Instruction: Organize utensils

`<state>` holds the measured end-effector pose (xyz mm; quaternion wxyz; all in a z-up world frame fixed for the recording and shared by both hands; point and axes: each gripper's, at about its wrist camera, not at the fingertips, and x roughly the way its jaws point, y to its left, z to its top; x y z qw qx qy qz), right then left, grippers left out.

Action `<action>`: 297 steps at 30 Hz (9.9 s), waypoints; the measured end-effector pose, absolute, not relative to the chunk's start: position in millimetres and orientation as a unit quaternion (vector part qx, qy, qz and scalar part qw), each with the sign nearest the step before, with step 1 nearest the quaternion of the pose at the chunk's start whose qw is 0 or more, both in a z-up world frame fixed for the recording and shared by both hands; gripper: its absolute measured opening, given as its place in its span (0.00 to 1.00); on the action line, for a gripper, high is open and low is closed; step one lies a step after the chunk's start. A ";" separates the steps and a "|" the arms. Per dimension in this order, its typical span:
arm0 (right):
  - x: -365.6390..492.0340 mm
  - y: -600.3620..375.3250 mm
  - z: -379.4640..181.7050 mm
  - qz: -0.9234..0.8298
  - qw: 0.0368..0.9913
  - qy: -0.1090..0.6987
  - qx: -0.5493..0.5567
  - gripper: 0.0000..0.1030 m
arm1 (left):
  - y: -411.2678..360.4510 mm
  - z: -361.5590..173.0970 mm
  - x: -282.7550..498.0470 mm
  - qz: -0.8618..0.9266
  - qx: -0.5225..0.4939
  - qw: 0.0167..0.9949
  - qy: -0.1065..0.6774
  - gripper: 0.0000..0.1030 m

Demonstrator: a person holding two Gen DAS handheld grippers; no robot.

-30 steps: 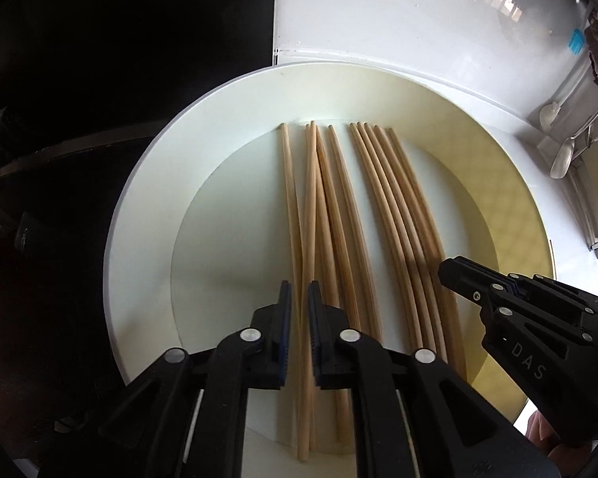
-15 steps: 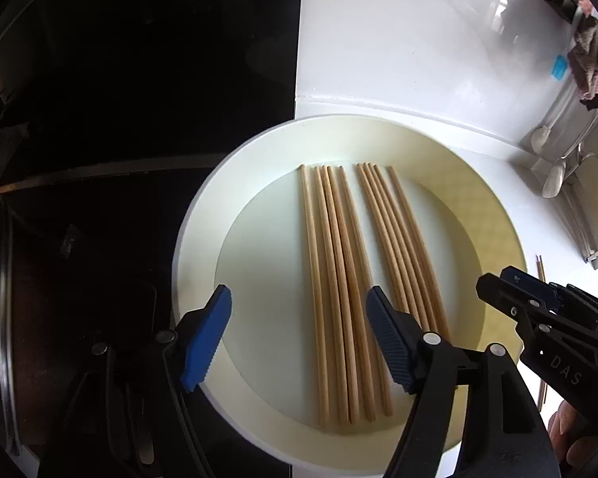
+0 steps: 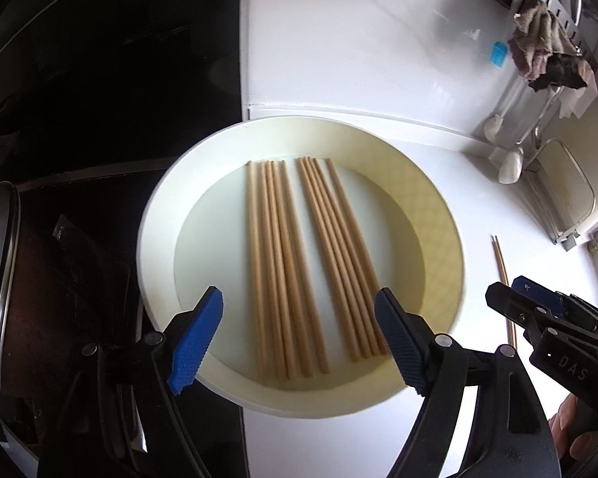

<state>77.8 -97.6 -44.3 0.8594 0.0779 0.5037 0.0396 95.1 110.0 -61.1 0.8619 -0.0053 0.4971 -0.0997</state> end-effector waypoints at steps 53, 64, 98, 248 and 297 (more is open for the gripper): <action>34.2 -265.7 -143.5 -0.024 0.865 0.500 0.032 0.58 | -46.3 -83.7 25.5 -0.059 0.018 0.867 0.494 0.89; 37.5 -257.4 -149.1 -0.026 0.868 0.496 0.001 0.57 | -56.3 -88.4 25.6 -0.063 0.019 0.863 0.500 0.89; -23.8 -344.3 -147.2 -0.050 0.878 0.475 0.027 0.29 | -164.0 -153.8 27.4 -0.104 0.066 0.845 0.521 0.89; 106.4 -58.7 -39.1 0.122 0.865 0.486 0.021 0.52 | 127.6 -32.8 85.1 0.061 -0.053 0.865 0.496 0.82; 84.2 -58.6 -13.0 0.128 0.884 0.449 0.034 0.55 | 127.5 4.3 72.5 0.069 -0.035 0.886 0.456 0.87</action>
